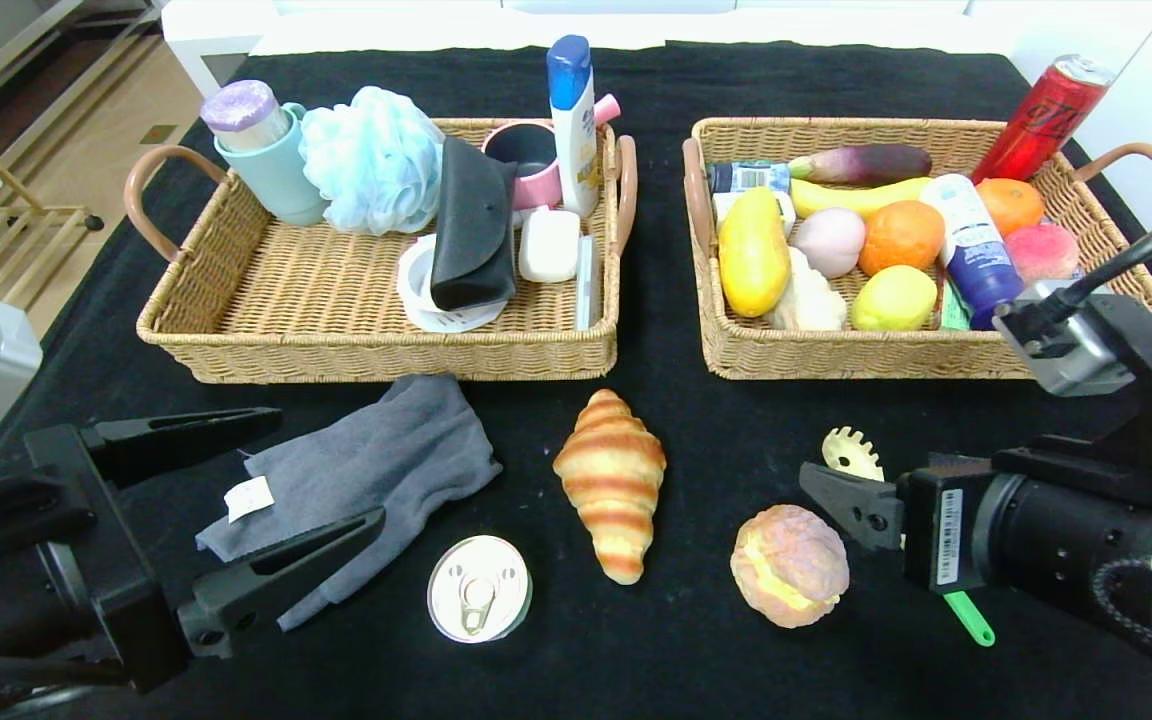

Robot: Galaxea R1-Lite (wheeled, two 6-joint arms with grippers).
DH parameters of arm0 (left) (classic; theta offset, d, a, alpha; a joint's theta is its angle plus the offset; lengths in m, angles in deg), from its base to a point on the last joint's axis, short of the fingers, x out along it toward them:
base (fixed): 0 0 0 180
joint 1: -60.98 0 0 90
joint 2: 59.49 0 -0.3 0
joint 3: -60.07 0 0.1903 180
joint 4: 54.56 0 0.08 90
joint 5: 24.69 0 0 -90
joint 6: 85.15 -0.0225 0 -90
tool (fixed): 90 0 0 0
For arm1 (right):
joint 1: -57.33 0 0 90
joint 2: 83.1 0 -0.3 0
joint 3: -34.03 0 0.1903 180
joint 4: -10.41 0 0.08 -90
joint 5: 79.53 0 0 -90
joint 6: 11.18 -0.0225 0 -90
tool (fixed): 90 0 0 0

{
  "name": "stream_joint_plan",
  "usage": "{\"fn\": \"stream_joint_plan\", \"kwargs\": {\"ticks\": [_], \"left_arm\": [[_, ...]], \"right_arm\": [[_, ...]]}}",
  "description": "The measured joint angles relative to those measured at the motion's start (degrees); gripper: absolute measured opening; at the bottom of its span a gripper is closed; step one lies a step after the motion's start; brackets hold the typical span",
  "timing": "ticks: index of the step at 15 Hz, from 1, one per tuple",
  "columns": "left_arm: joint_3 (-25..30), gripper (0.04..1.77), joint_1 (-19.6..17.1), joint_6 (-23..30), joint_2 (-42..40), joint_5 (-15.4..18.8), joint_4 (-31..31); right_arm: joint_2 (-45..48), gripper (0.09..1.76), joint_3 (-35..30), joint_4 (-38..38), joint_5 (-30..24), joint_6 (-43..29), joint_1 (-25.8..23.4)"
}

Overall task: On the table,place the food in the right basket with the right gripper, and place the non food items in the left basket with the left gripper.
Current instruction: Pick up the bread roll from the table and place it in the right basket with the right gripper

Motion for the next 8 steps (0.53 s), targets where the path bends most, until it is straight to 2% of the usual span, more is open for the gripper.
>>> {"fn": "stream_joint_plan", "kwargs": {"ticks": [3, 8], "left_arm": [[0.0, 1.72, 0.0, 0.0, 0.0, 0.0, 0.1], [-0.1, 1.72, 0.0, -0.1, 0.0, 0.0, 0.1]], "right_arm": [[-3.8, 1.70, 0.5, -0.1, 1.5, -4.8, 1.4], [-7.1, 1.70, 0.4, 0.0, 1.6, -5.2, 2.5]]}}
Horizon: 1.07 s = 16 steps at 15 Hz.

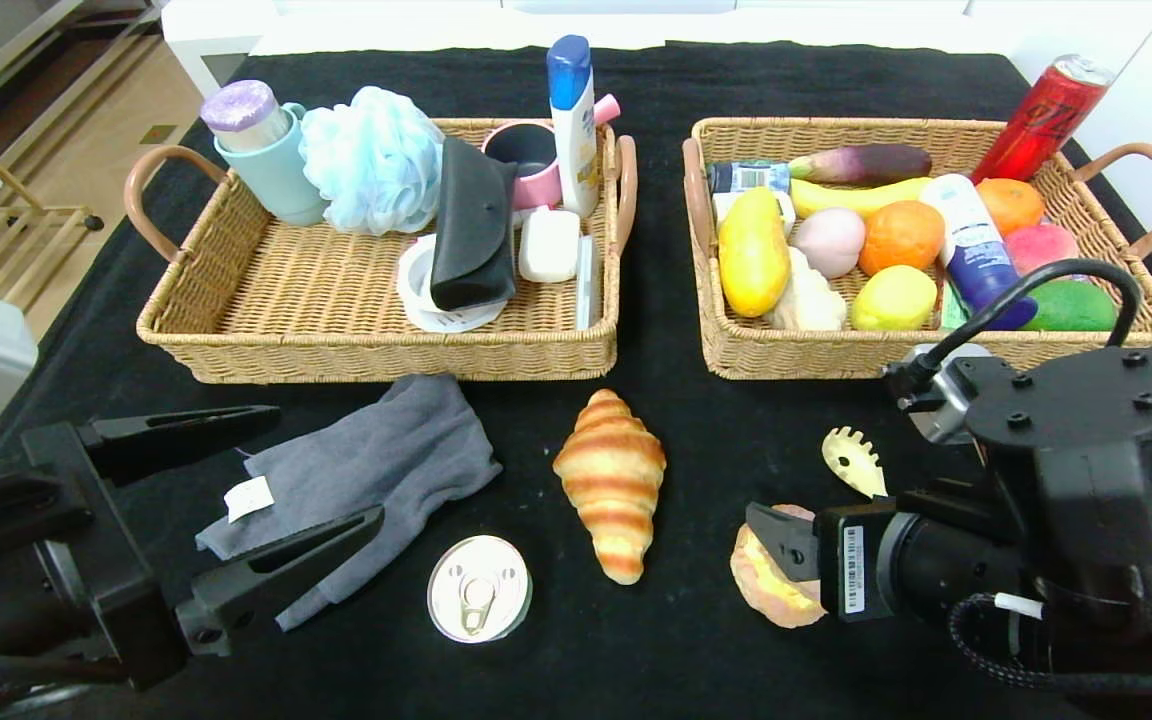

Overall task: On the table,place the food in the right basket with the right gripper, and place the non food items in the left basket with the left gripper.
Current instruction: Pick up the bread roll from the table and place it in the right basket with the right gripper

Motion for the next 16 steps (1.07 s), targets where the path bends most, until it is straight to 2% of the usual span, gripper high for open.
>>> {"fn": "stream_joint_plan", "kwargs": {"ticks": [16], "left_arm": [[0.0, 1.72, 0.0, -0.5, -0.5, 0.0, 0.1]], "right_arm": [[-5.3, 1.71, 0.1, 0.0, 1.2, 0.0, 1.6]]}}
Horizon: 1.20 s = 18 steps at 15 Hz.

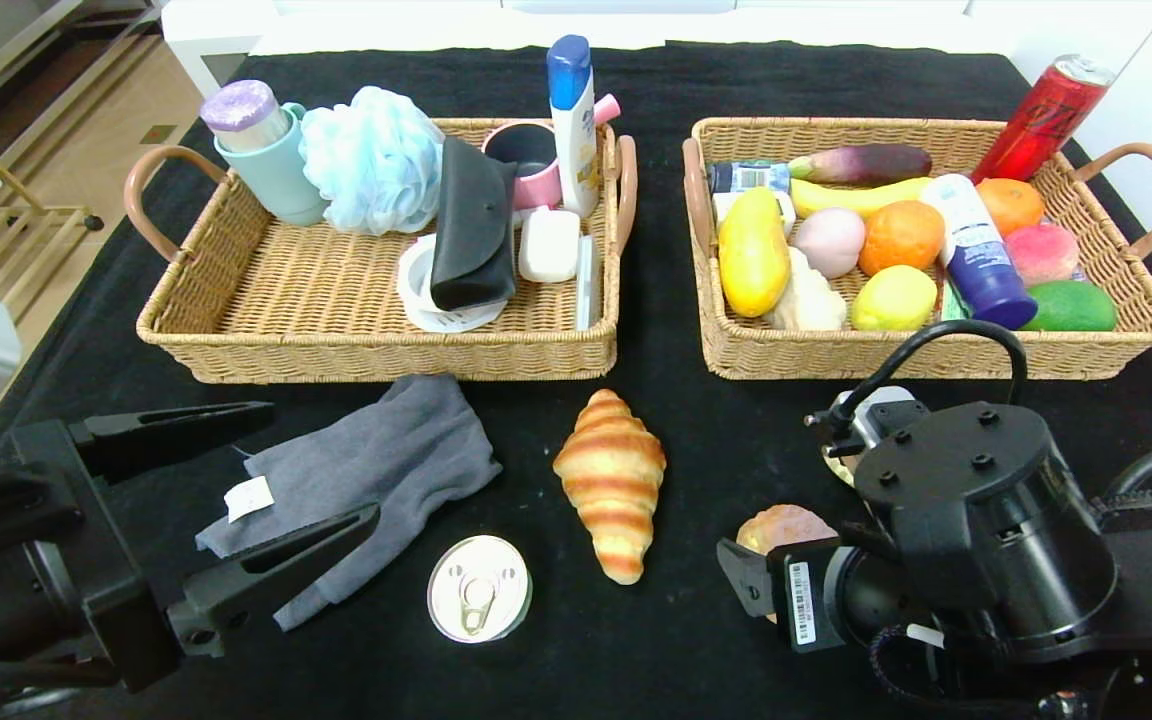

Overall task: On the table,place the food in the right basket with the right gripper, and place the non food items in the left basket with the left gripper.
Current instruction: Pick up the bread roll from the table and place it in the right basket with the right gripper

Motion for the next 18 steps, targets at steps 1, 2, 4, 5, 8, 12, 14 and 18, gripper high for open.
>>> {"fn": "stream_joint_plan", "kwargs": {"ticks": [1, 2, 4, 5, 8, 12, 14, 18], "left_arm": [[0.0, 1.72, 0.0, 0.0, 0.0, 0.0, 0.1], [0.0, 1.72, 0.0, 0.0, -0.1, 0.0, 0.1], [-0.1, 1.72, 0.0, -0.1, -0.2, 0.0, 0.1], [-0.1, 1.72, 0.0, -0.1, -0.2, 0.0, 0.1], [-0.1, 1.72, 0.0, -0.1, -0.3, 0.0, 0.1], [-0.1, 1.72, 0.0, -0.2, -0.4, 0.0, 0.1], [-0.1, 1.72, 0.0, -0.2, -0.4, 0.0, 0.1], [0.0, 1.72, 0.0, -0.2, -0.5, 0.0, 0.0]], "right_arm": [[-0.4, 1.71, 0.0, 0.0, 0.0, 0.0, 0.0], [-0.6, 1.71, 0.0, 0.0, 0.0, 0.0, 0.0], [-0.9, 1.60, 0.0, 0.0, 0.1, 0.0, 0.0], [-1.0, 1.42, 0.0, 0.0, 0.0, 0.0, 0.0], [-1.3, 1.02, 0.0, 0.0, 0.0, 0.0, -0.1], [-1.5, 0.82, -0.1, -0.1, 0.1, 0.1, 0.0], [-1.5, 0.82, -0.1, -0.1, 0.0, 0.1, 0.0], [-1.6, 0.82, -0.2, 0.0, 0.0, 0.1, 0.0]]}}
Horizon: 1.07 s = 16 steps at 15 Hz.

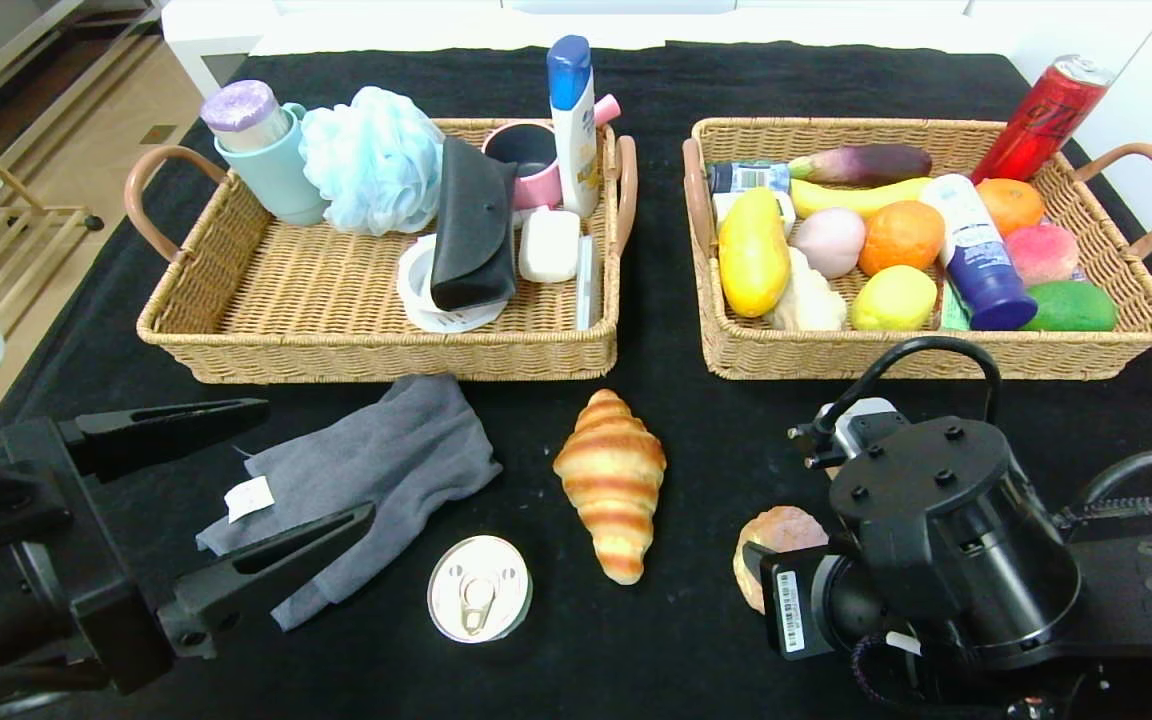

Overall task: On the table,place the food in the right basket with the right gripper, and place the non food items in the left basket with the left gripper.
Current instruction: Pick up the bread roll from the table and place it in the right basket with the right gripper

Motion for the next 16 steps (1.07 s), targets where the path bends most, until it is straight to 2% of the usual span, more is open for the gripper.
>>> {"fn": "stream_joint_plan", "kwargs": {"ticks": [6, 16], "left_arm": [[0.1, 1.72, 0.0, 0.0, 0.0, 0.0, -0.1], [0.2, 1.72, 0.0, 0.0, 0.1, 0.0, 0.0]], "right_arm": [[0.5, 0.82, 0.0, 0.2, 0.6, 0.4, 0.3], [6.8, 0.82, 2.1, 0.0, 1.6, 7.8, 1.0]]}}
